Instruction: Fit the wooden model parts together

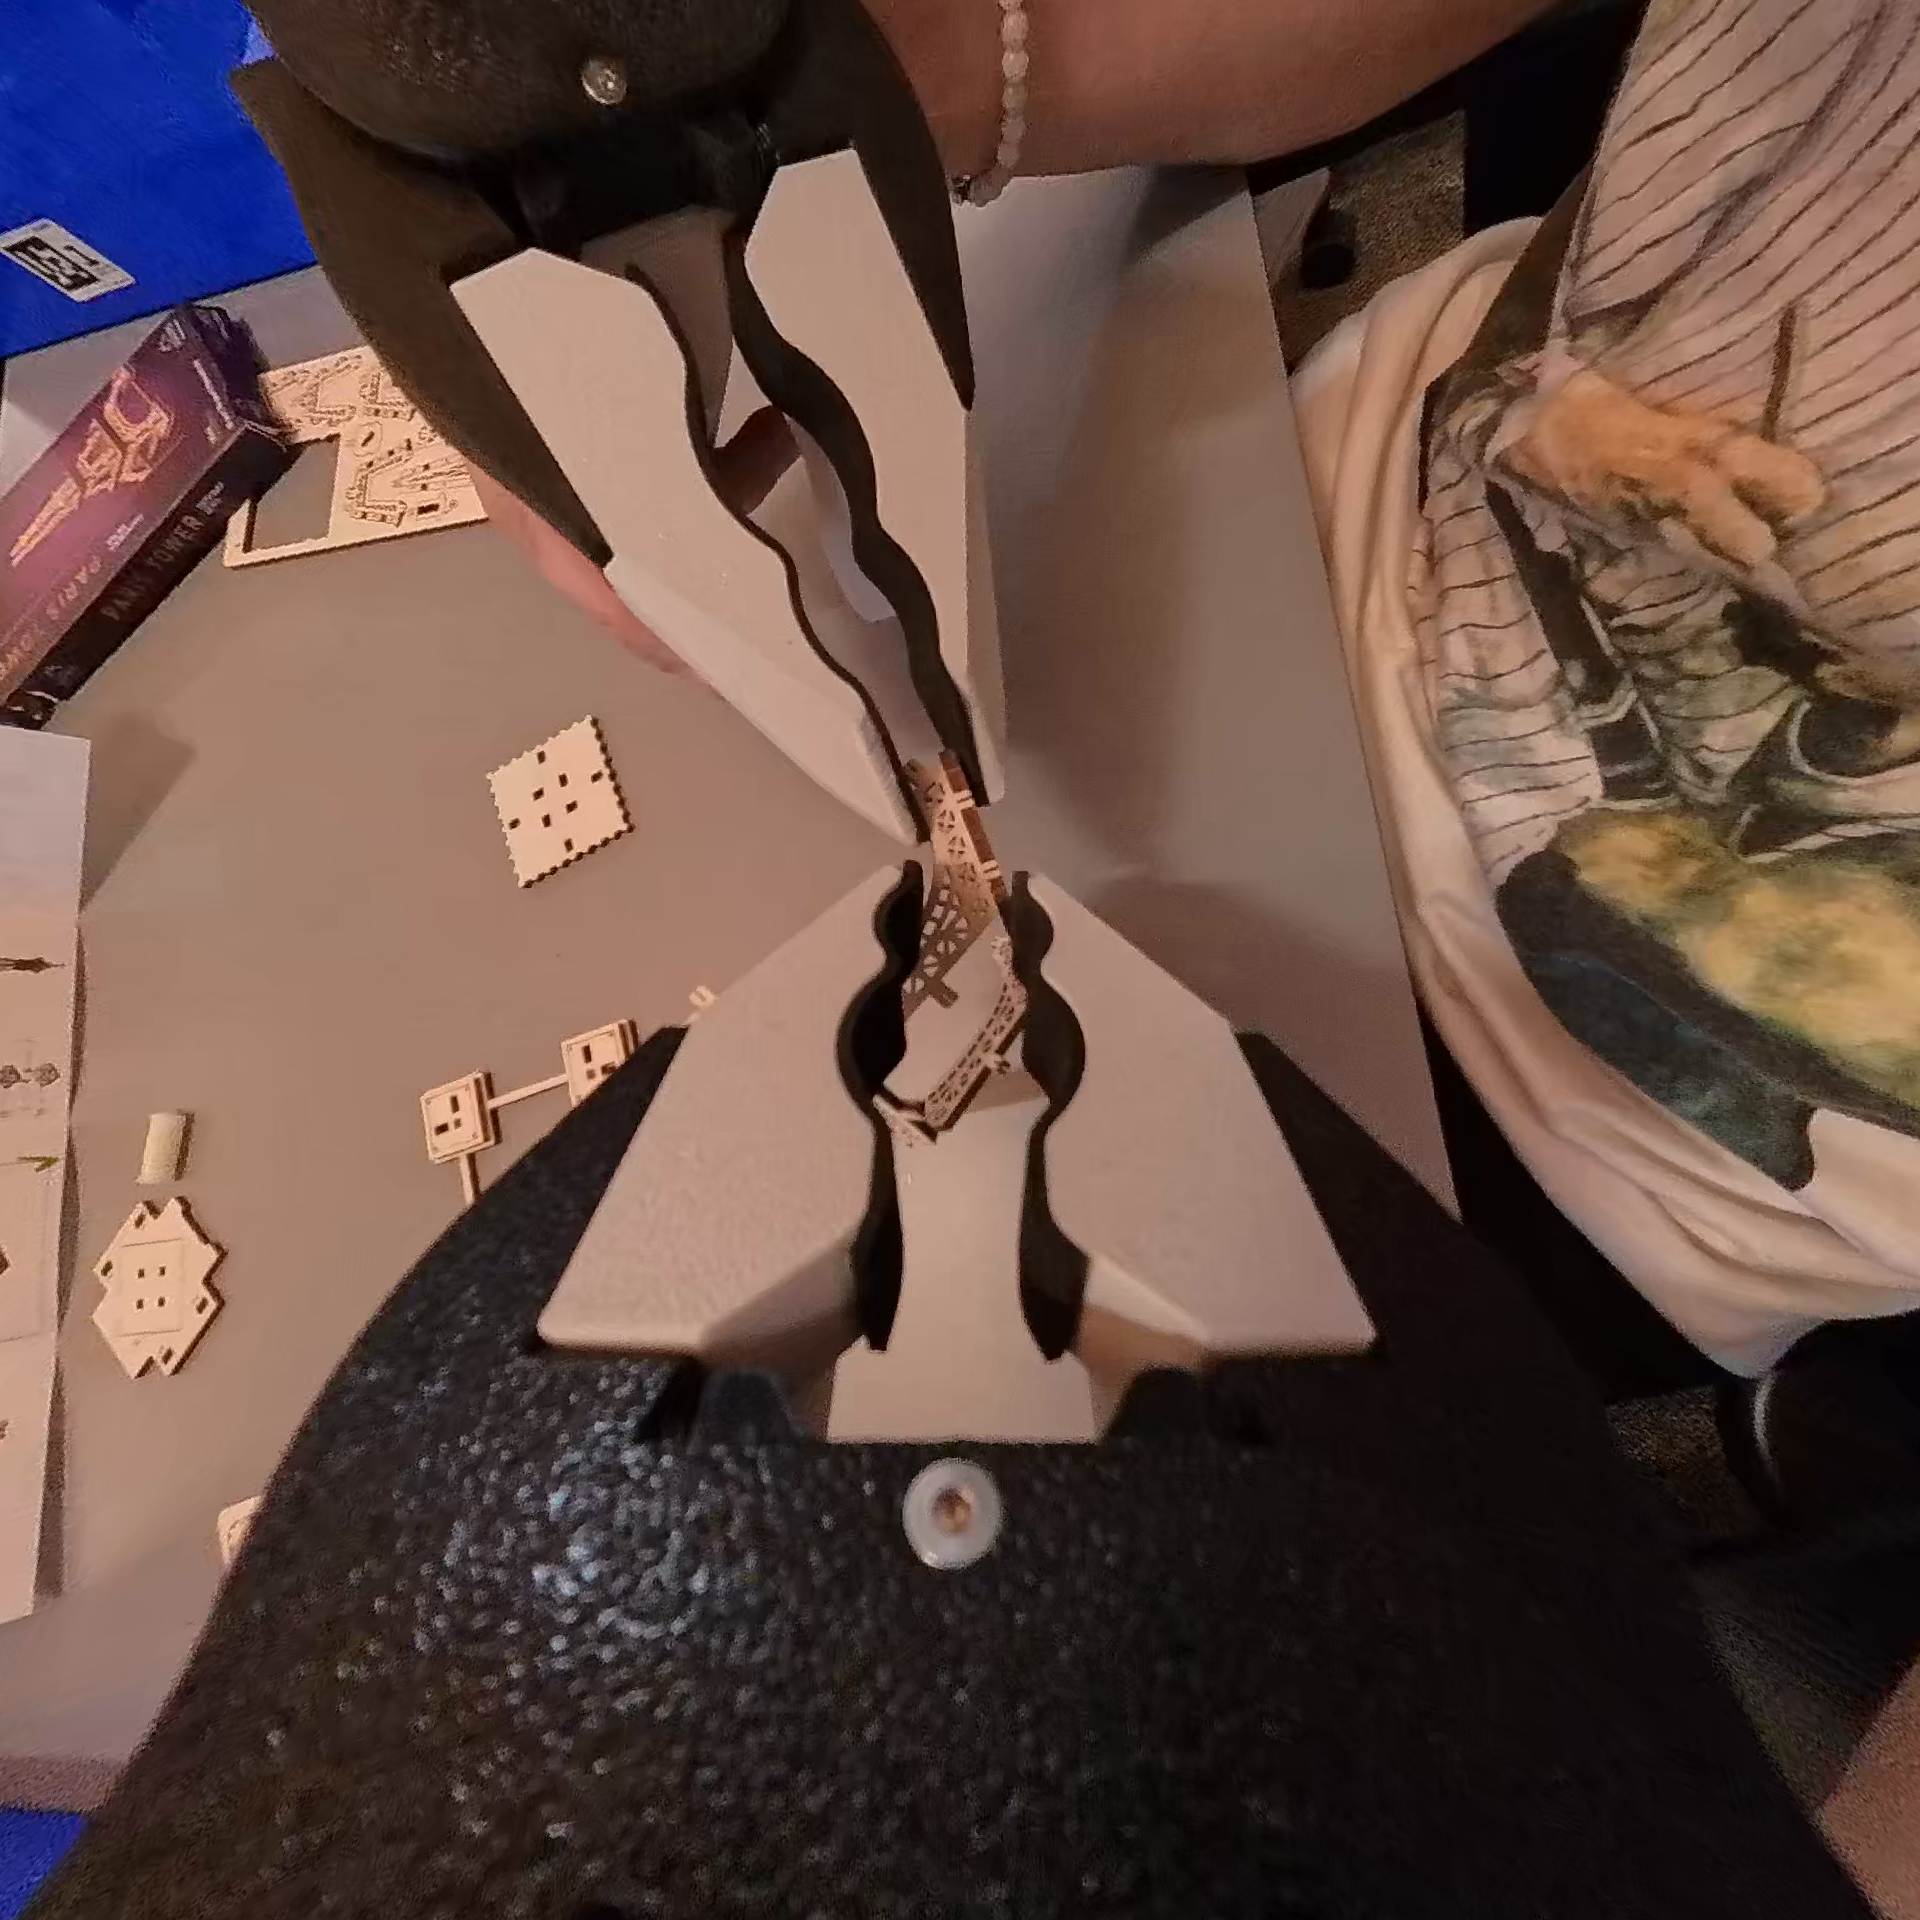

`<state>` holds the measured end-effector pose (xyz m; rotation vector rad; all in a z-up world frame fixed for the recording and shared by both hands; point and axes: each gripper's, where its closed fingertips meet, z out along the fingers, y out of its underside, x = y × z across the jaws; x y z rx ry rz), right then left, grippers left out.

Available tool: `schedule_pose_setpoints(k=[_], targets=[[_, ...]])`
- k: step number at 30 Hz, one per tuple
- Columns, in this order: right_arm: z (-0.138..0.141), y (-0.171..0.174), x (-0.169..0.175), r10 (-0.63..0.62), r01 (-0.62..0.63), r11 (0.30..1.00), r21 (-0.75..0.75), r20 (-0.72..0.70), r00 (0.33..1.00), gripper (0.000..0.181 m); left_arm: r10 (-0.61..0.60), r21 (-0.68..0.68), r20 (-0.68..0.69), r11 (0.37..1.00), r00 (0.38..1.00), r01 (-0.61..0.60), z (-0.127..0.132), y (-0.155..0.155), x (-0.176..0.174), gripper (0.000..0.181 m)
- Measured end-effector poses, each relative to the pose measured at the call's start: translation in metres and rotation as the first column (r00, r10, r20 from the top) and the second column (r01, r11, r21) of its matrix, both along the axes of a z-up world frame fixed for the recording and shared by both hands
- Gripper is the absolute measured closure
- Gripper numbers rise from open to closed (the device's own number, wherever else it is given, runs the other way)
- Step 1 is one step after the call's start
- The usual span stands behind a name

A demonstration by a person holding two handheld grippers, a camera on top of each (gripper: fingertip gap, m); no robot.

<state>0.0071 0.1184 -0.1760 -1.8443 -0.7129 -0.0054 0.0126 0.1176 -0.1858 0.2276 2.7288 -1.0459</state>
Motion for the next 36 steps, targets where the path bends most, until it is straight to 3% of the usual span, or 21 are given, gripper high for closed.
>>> schedule_pose_setpoints(k=[1, 16, 25, 27, 30, 33, 36], targets=[[0.001, 0.0, 0.0, 0.002, -0.002, 1.0, 0.003, -0.005, 1.0, 0.17, -0.006, 0.001, 0.001, 1.0, 1.0, 0.006, 0.0, -0.001, -0.001, 0.168], [0.012, 0.0, 0.001, -0.012, 0.019, 0.997, 0.069, -0.096, 0.995, 0.171, -0.007, -0.093, -0.104, 0.996, 0.995, -0.003, 0.007, -0.003, -0.001, 0.168], [0.01, 0.003, 0.006, -0.032, 0.04, 0.998, 0.048, -0.149, 0.988, 0.171, 0.017, -0.098, -0.09, 0.995, 0.996, -0.026, 0.006, -0.001, 0.005, 0.168], [0.016, 0.003, 0.018, -0.084, 0.099, 0.992, 0.082, -0.172, 0.981, 0.171, 0.067, -0.152, -0.015, 0.986, 0.998, -0.069, 0.015, -0.001, 0.018, 0.165], [0.035, 0.0, 0.036, -0.129, 0.181, 0.965, 0.188, -0.258, 0.957, 0.172, 0.166, -0.251, 0.074, 0.957, 0.983, -0.143, 0.04, 0.003, 0.036, 0.145], [0.058, -0.008, 0.049, -0.119, 0.237, 0.921, 0.308, -0.358, 0.926, 0.171, 0.283, -0.349, 0.201, 0.915, 0.938, -0.201, 0.067, 0.012, 0.054, 0.138], [0.075, -0.016, 0.053, -0.089, 0.251, 0.883, 0.397, -0.384, 0.919, 0.171, 0.335, -0.406, 0.21, 0.885, 0.918, -0.23, 0.081, 0.013, 0.058, 0.134]])
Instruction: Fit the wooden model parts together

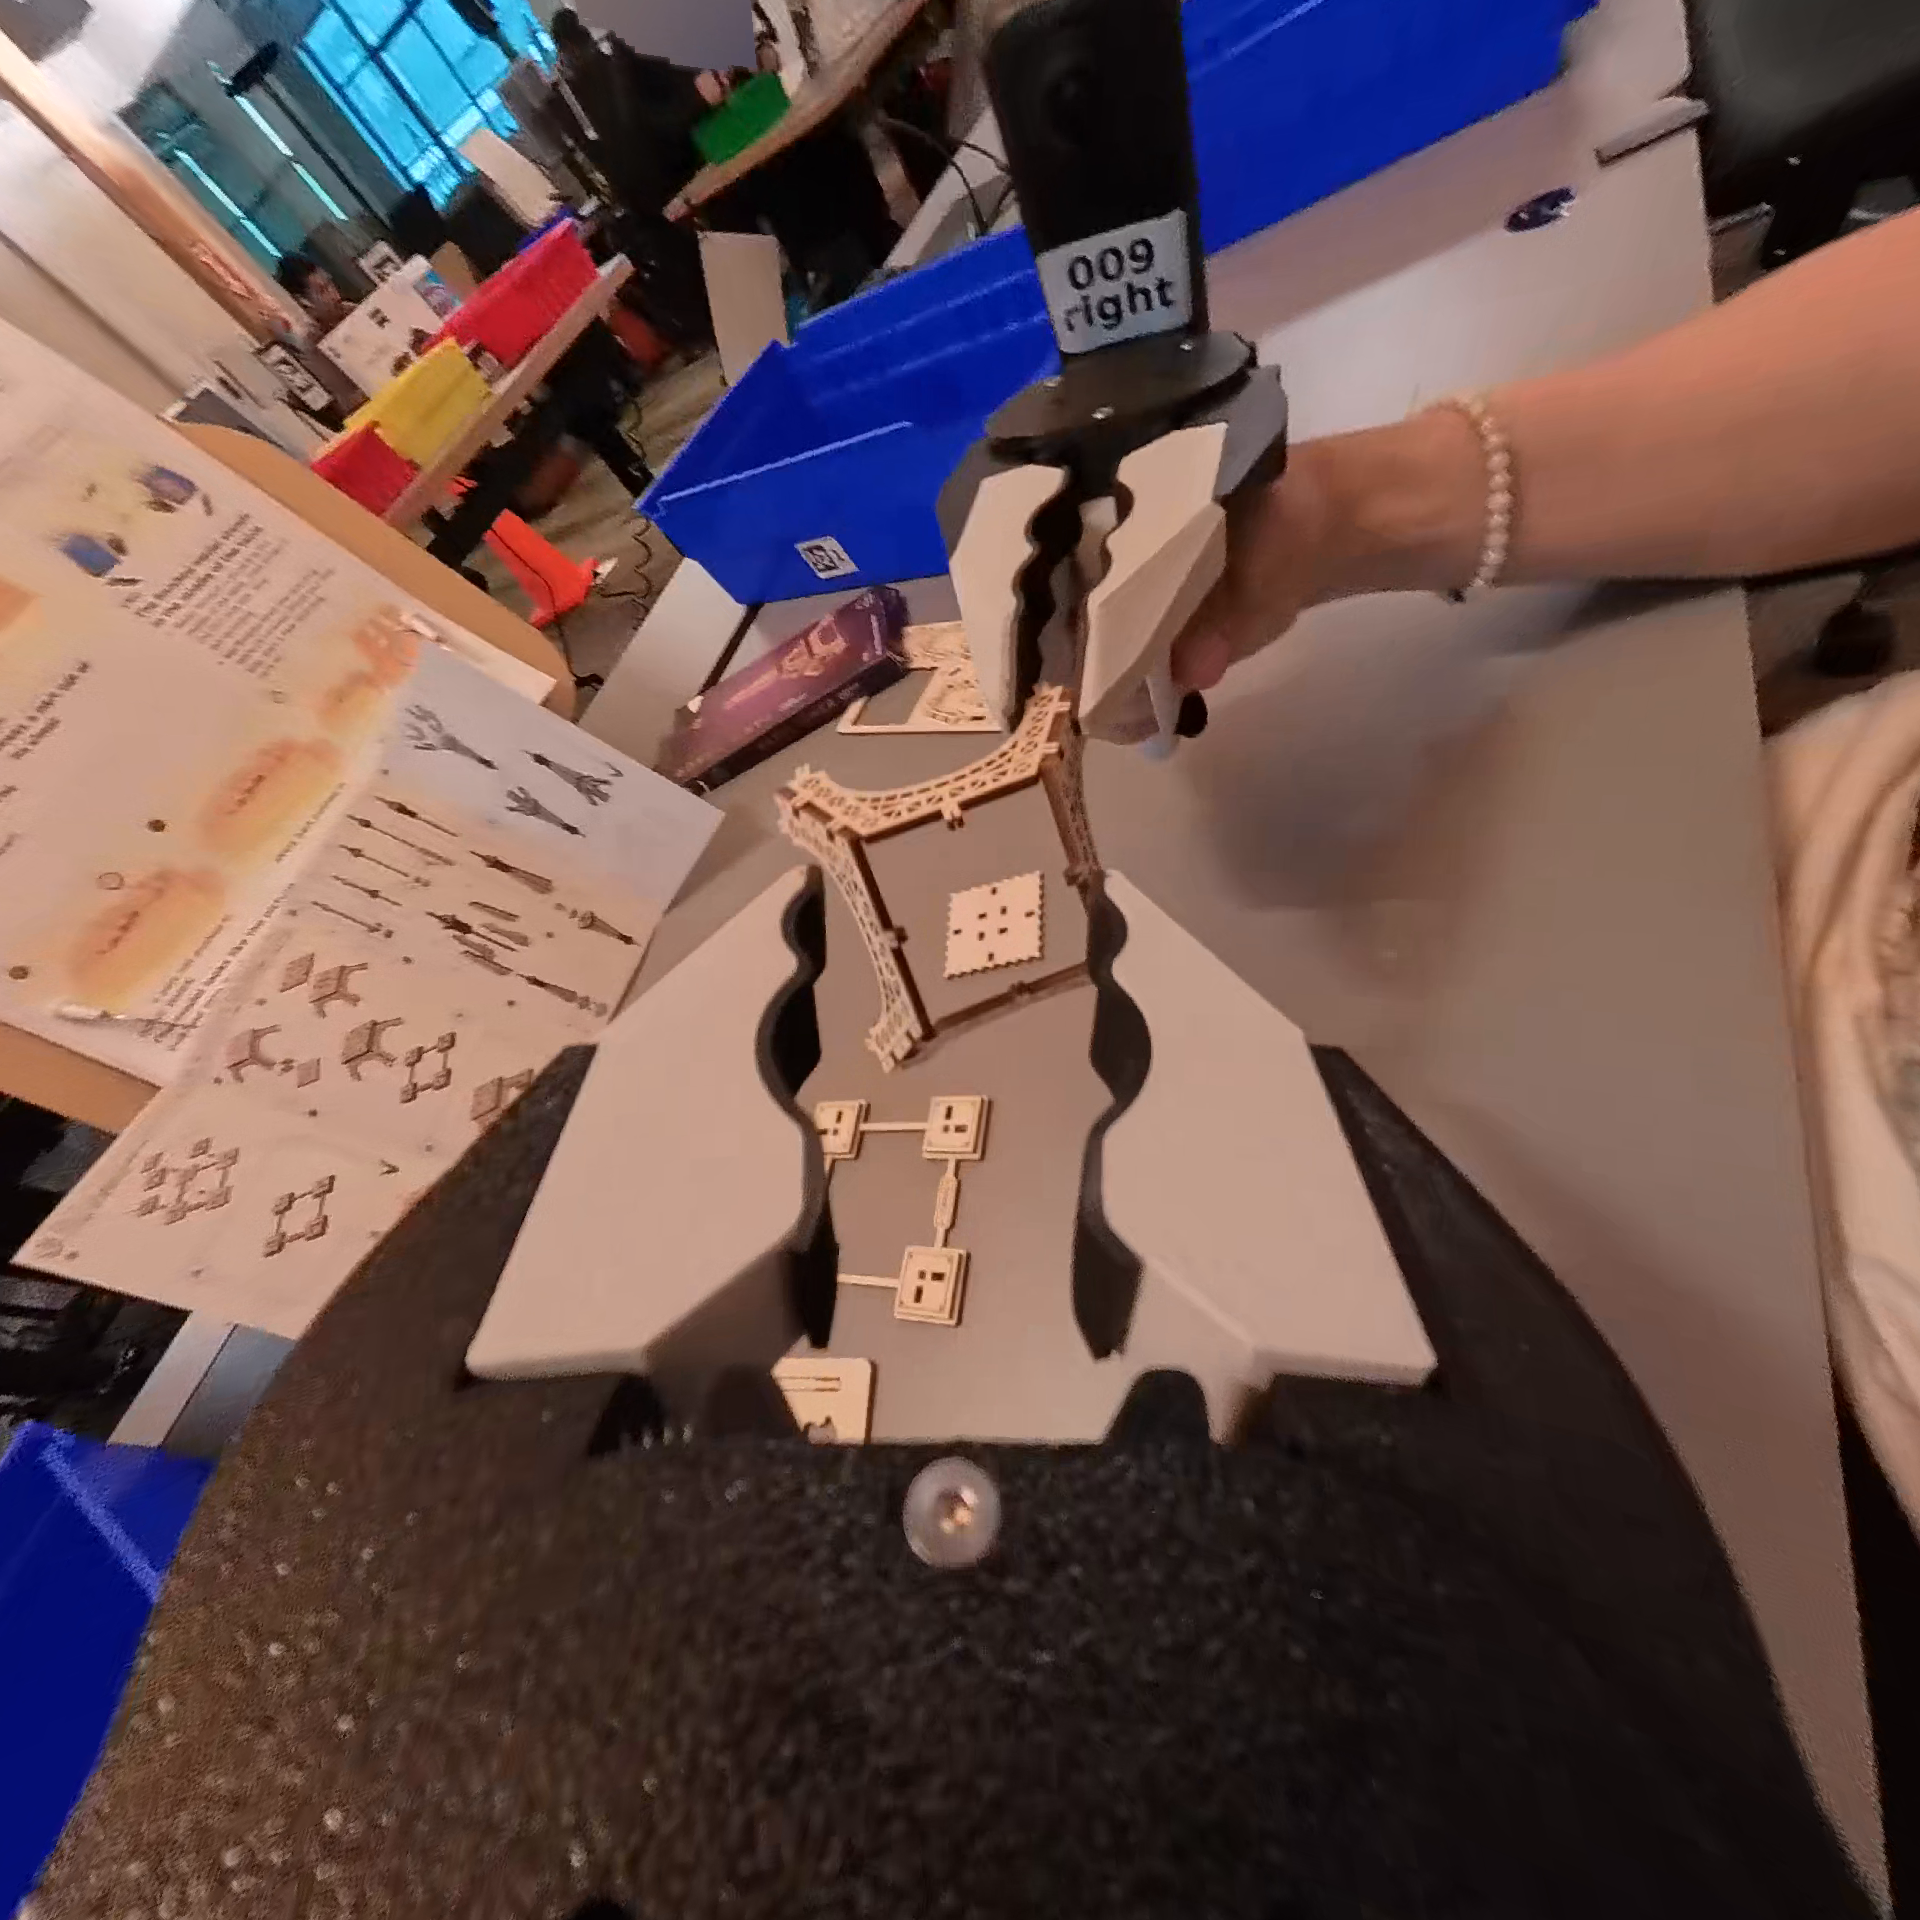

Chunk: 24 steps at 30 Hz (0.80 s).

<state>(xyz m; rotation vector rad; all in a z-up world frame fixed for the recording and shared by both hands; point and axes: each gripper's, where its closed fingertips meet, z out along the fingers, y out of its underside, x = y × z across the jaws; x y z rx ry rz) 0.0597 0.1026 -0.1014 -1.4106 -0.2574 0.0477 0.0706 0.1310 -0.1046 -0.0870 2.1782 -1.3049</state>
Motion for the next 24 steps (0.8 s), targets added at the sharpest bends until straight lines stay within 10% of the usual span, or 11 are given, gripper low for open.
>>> schedule_pose_setpoints(k=[13, 24], targets=[[0.015, 0.001, 0.003, 0.044, -0.029, 0.995, 0.092, -0.17, 0.984, 0.171, 0.009, -0.067, 0.033, 0.998, 0.999, -0.007, 0.015, -0.014, -0.004, 0.143], [0.019, 0.0, 0.007, -0.112, 0.105, 0.979, 0.177, 0.029, 0.993, 0.172, 0.049, -0.099, -0.074, 0.994, 0.996, -0.056, 0.014, -0.005, 0.0, 0.147]])
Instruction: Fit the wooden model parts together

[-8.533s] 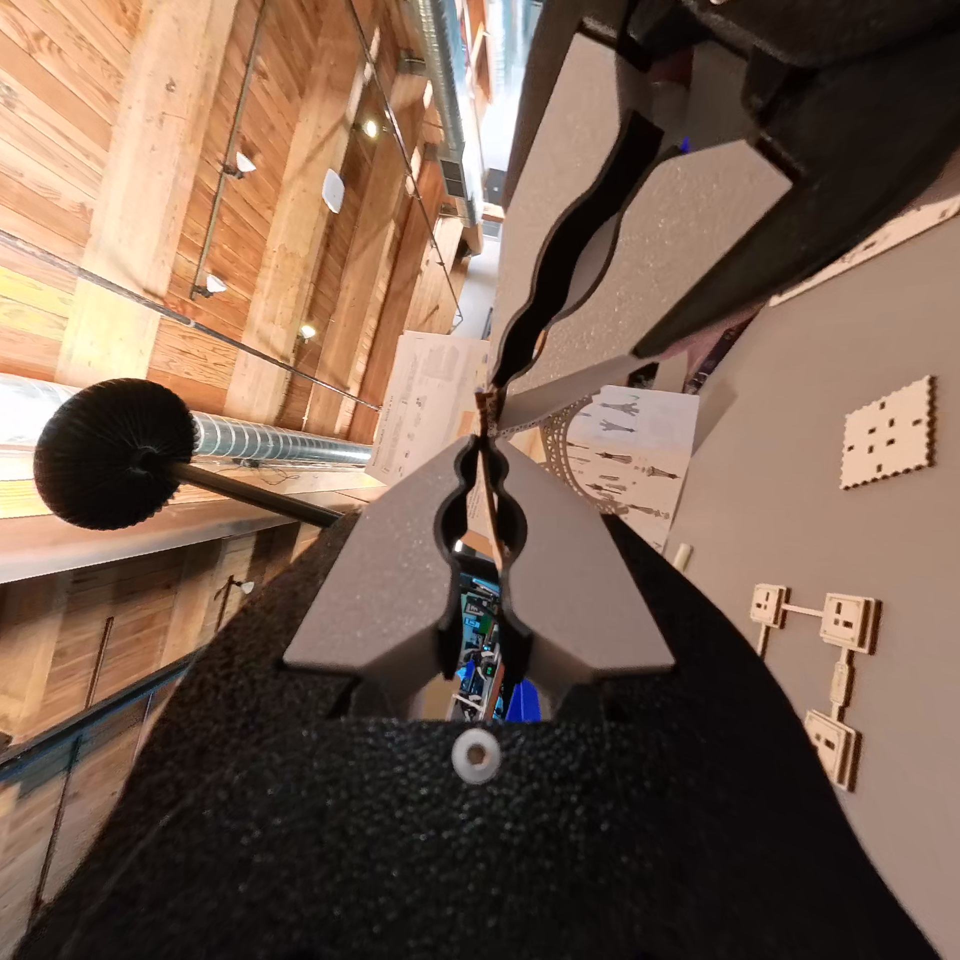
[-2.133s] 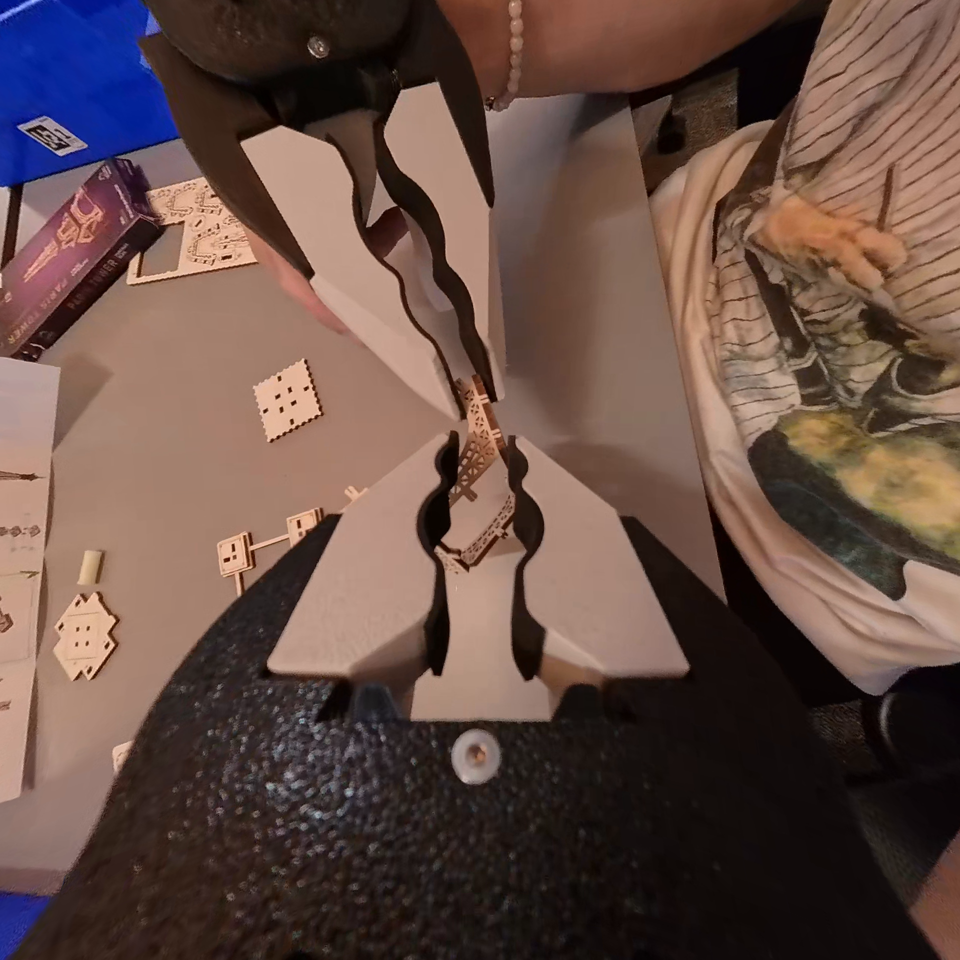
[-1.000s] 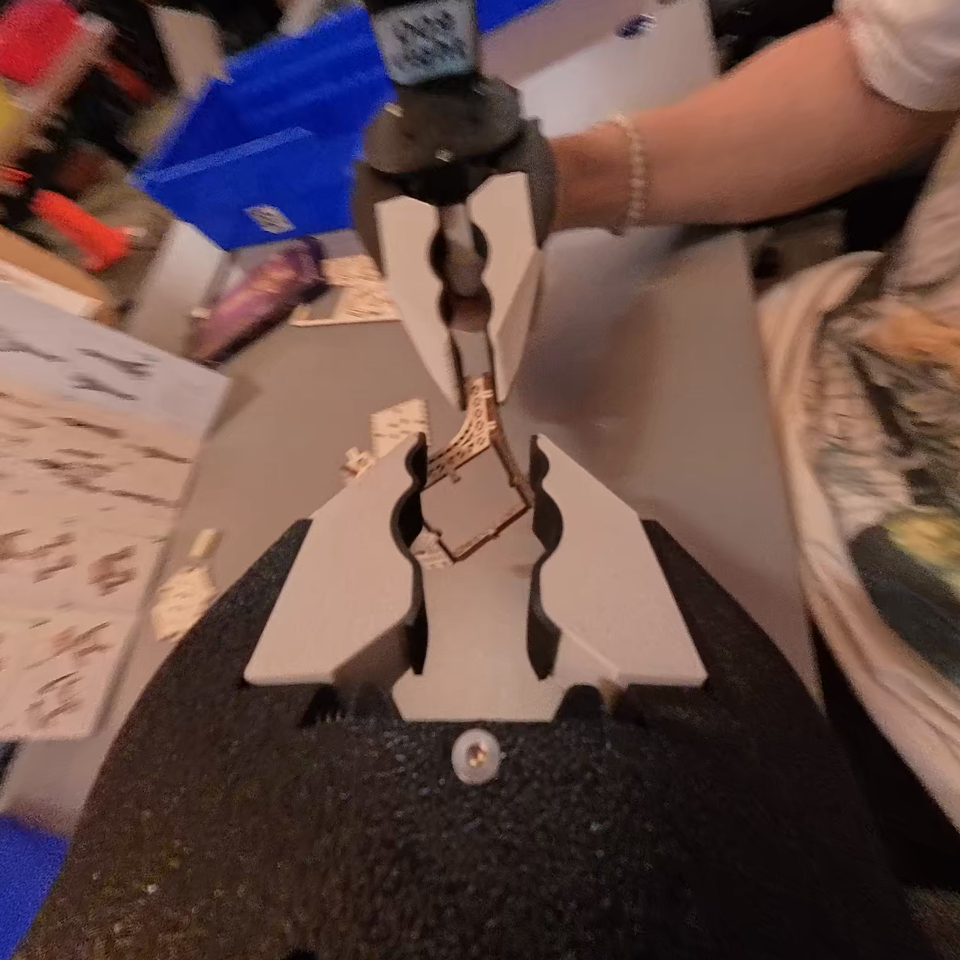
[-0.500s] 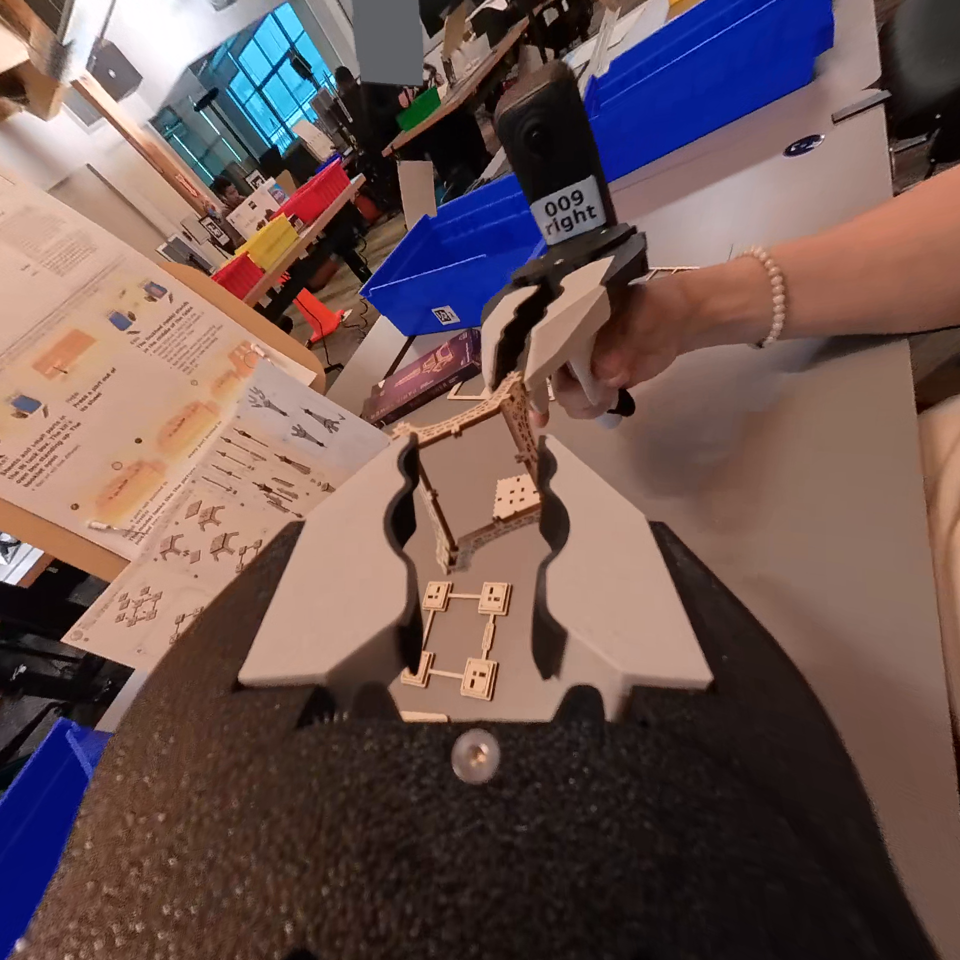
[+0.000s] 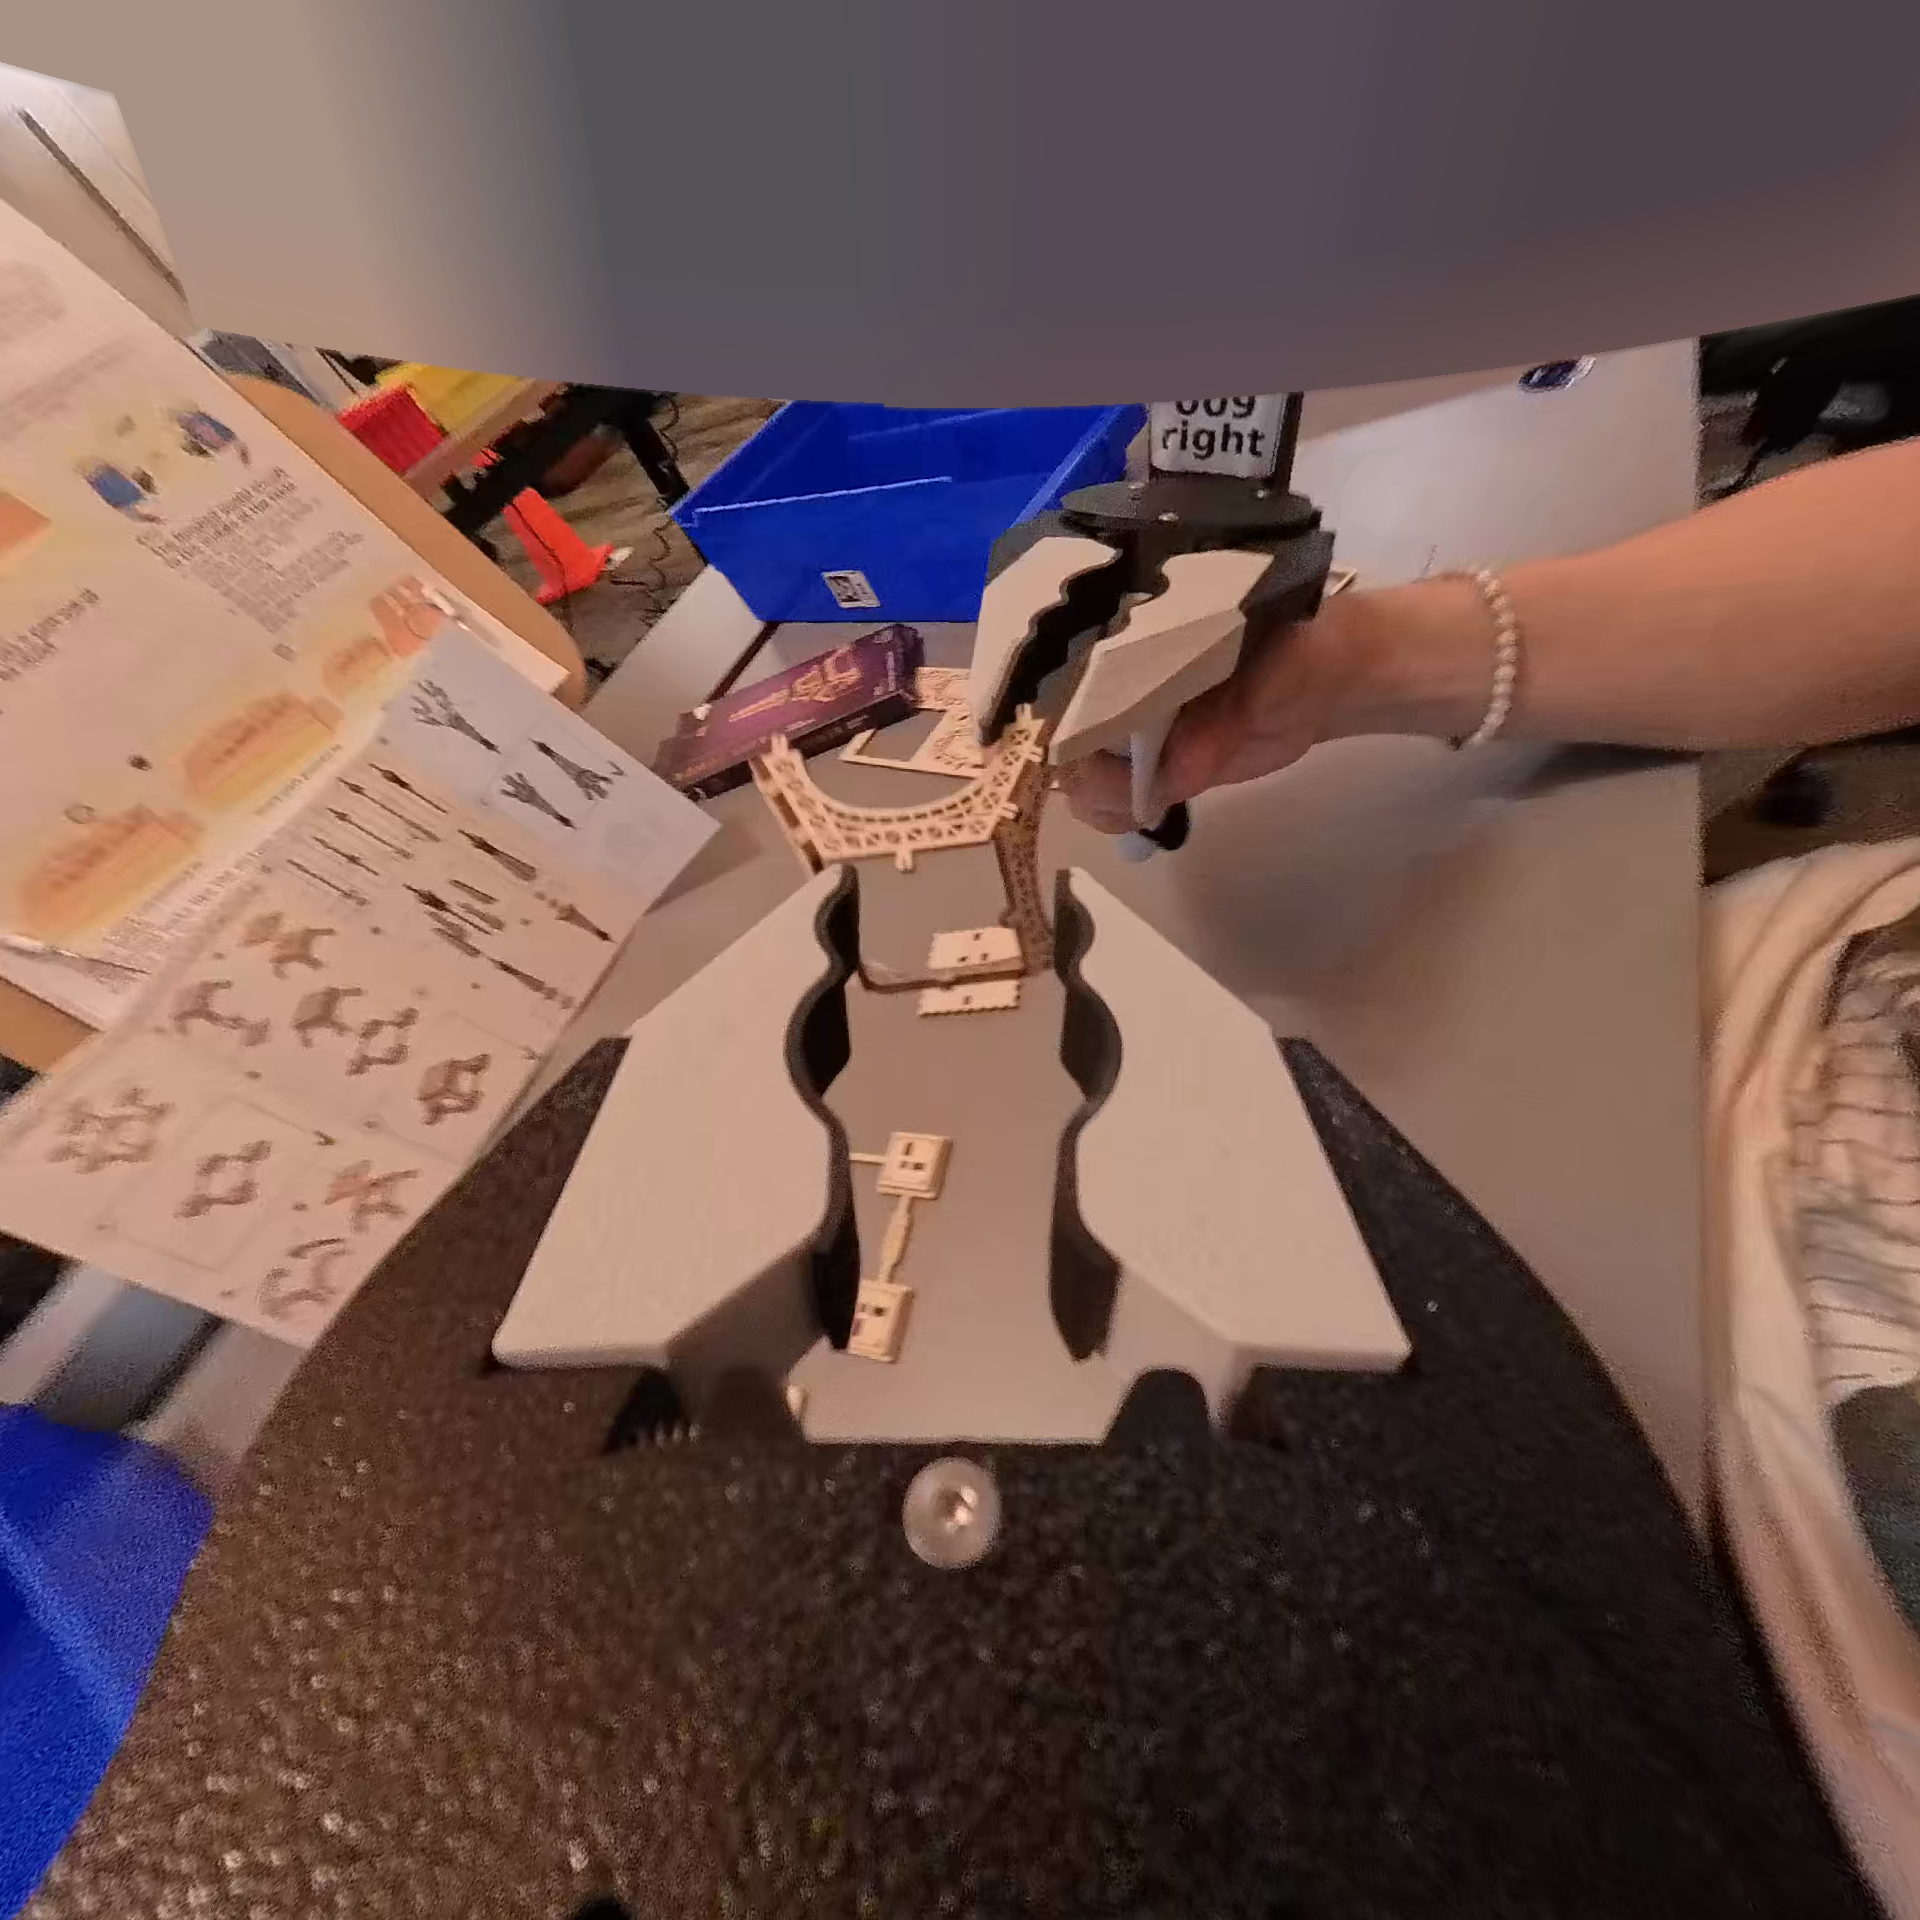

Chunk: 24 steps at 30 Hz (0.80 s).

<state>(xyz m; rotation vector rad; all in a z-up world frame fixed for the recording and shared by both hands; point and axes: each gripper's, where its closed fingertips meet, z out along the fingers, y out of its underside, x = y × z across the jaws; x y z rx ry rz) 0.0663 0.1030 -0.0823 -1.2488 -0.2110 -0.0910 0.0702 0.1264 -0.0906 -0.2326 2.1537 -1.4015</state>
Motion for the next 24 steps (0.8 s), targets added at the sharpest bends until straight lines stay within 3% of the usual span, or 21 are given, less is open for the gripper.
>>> schedule_pose_setpoints(k=[4, 7, 9, 12, 14, 16, 19, 21, 24], targets=[[0.002, -0.001, 0.001, -0.113, 0.11, 0.994, 0.025, 0.151, 0.982, 0.172, -0.023, -0.188, -0.231, 0.982, 0.973, -0.022, 0.003, -0.003, 0.001, 0.15], [-0.001, 0.003, -0.005, -0.124, 0.124, 0.992, 0.015, 0.225, 0.967, 0.172, -0.116, -0.41, -0.406, 0.91, 0.907, -0.067, 0.014, -0.006, 0.006, 0.155], [0.001, 0.004, -0.01, -0.12, 0.115, 0.993, 0.035, 0.254, 0.96, 0.172, -0.18, -0.468, -0.508, 0.879, 0.842, -0.094, 0.009, -0.007, 0.007, 0.157], [0.001, 0.006, -0.015, -0.116, 0.108, 0.993, 0.042, 0.282, 0.952, 0.172, -0.225, -0.486, -0.578, 0.867, 0.785, -0.109, 0.001, -0.009, 0.009, 0.157], [-0.003, 0.008, -0.014, -0.123, 0.122, 0.992, 0.02, 0.3, 0.946, 0.172, -0.277, -0.536, -0.583, 0.837, 0.764, -0.106, 0.003, -0.01, 0.009, 0.171], [-0.005, 0.009, -0.013, -0.13, 0.132, 0.991, 0.014, 0.309, 0.942, 0.171, -0.309, -0.57, -0.586, 0.814, 0.749, -0.111, 0.004, -0.01, 0.011, 0.173], [-0.017, 0.011, -0.005, -0.141, 0.168, 0.984, -0.055, 0.329, 0.934, 0.17, -0.282, -0.555, -0.575, 0.824, 0.768, -0.113, -0.001, -0.006, 0.016, 0.181], [-0.022, 0.009, -0.002, -0.131, 0.168, 0.982, -0.084, 0.333, 0.934, 0.138, -0.202, -0.481, -0.553, 0.87, 0.808, -0.112, -0.009, -0.001, 0.02, 0.181], [-0.01, -0.004, 0.008, -0.148, 0.172, 0.983, -0.062, 0.277, 0.949, 0.132, -0.099, -0.351, -0.469, 0.933, 0.877, -0.082, -0.015, 0.004, 0.02, 0.181]])
